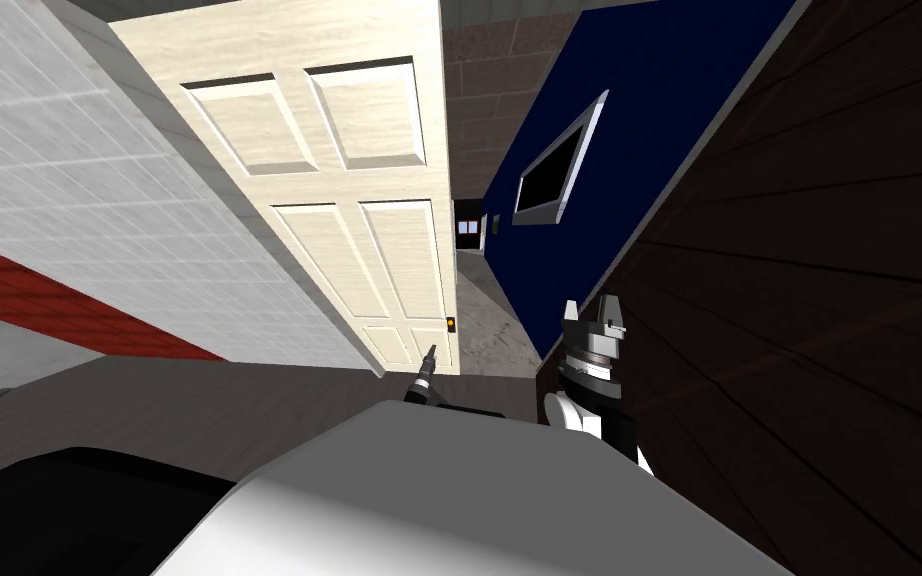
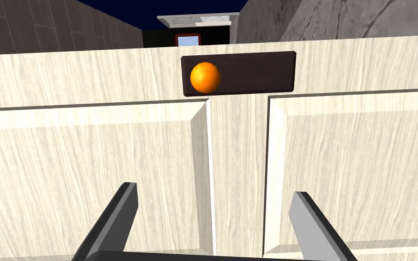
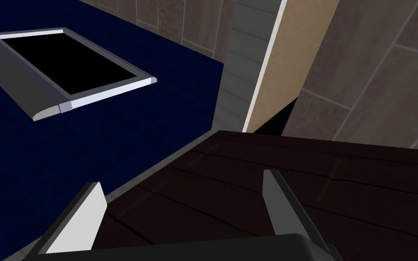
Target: Pull the door open
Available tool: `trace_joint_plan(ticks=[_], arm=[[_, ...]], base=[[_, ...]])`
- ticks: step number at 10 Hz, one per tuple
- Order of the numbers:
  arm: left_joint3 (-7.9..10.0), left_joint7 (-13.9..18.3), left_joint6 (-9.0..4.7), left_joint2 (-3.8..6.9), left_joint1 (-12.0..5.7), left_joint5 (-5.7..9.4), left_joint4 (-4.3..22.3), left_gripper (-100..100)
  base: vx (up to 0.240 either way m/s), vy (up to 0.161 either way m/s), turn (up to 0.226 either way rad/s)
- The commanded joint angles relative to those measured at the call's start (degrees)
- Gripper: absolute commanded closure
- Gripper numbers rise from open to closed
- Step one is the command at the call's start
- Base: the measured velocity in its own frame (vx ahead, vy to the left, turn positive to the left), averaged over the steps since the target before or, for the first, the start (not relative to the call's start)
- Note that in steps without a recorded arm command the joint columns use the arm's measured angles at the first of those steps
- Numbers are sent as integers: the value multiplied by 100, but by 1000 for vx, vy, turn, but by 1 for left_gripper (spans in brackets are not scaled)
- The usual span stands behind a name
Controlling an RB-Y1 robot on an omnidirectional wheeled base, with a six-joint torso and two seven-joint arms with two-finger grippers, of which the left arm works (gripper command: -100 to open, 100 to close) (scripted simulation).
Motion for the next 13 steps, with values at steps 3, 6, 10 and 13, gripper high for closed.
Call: trace_joint_plan(ticks=[3, 6, 10, 13], arm=[[132, 0, 52, 445, -22, 41, 61, -100], [242, 6, 96, 770, -10, 81, 61, -100], [542, 45, 90, 1014, 137, 245, -40, -100], [704, 78, -2, 646, 296, 367, -182, -100]], base=[[-38, 38, -187], [-35, 31, -123], [-31, 13, -61], [23, -32, 52]])
